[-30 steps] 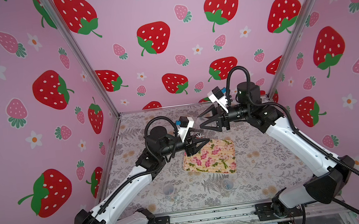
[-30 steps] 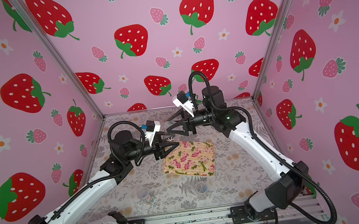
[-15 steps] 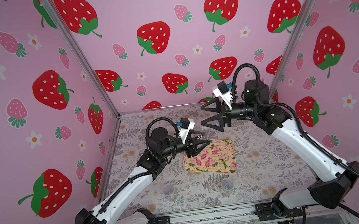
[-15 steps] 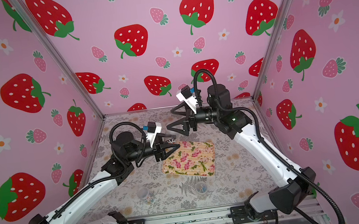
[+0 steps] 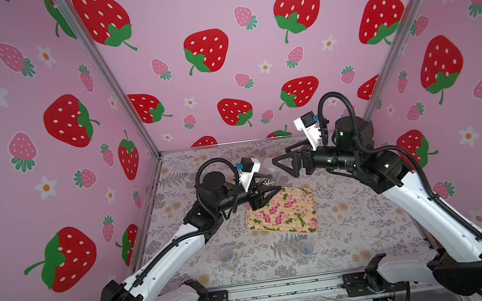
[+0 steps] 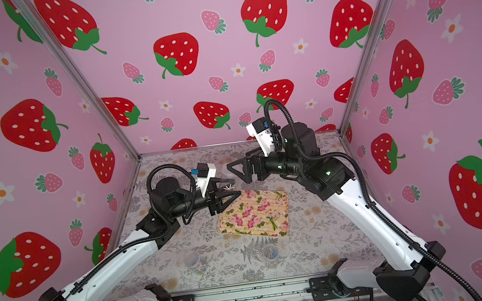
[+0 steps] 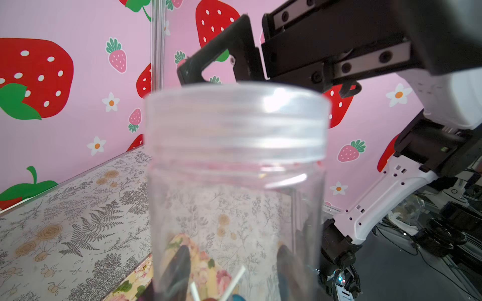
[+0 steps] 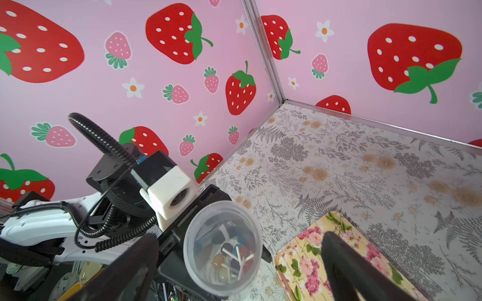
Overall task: Pour the candies out of the jar
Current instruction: Unscrew the lid from the jar.
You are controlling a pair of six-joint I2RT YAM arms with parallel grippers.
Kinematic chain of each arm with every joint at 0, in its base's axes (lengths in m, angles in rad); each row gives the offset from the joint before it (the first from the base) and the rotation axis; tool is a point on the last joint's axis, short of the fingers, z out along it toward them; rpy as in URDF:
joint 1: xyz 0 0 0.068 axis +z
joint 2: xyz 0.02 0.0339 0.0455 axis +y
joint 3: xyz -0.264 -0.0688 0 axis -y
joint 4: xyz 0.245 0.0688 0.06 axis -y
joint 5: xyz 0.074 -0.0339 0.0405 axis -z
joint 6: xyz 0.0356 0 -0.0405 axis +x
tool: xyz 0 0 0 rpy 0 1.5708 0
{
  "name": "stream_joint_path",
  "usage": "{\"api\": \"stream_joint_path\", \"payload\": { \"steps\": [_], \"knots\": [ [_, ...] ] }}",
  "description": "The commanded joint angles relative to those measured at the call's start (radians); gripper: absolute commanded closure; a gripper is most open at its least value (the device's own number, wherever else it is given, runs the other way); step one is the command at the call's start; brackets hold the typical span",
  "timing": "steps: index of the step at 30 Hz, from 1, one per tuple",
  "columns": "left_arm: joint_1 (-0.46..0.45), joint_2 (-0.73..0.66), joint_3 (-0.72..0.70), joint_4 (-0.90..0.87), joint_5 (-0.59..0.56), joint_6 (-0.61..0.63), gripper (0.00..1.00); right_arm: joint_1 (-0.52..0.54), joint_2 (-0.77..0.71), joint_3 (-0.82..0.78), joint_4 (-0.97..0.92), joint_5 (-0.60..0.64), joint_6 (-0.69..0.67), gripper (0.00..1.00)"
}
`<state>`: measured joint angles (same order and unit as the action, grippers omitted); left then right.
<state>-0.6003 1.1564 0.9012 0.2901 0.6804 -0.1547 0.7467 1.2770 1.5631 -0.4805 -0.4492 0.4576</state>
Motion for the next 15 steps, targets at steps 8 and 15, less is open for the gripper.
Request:
{"api": "stream_joint_path", "payload": {
  "steps": [8,15],
  "knots": [
    [-0.003,-0.026,-0.009,0.034,0.002,0.012,0.58,0.060,0.048,0.010,-0.008,0.057,0.021,0.12],
    [-0.003,-0.029,-0.007,0.025,0.005,0.014,0.57,0.070,0.071,0.019,-0.003,0.051,0.003,0.27]
  ]
}}
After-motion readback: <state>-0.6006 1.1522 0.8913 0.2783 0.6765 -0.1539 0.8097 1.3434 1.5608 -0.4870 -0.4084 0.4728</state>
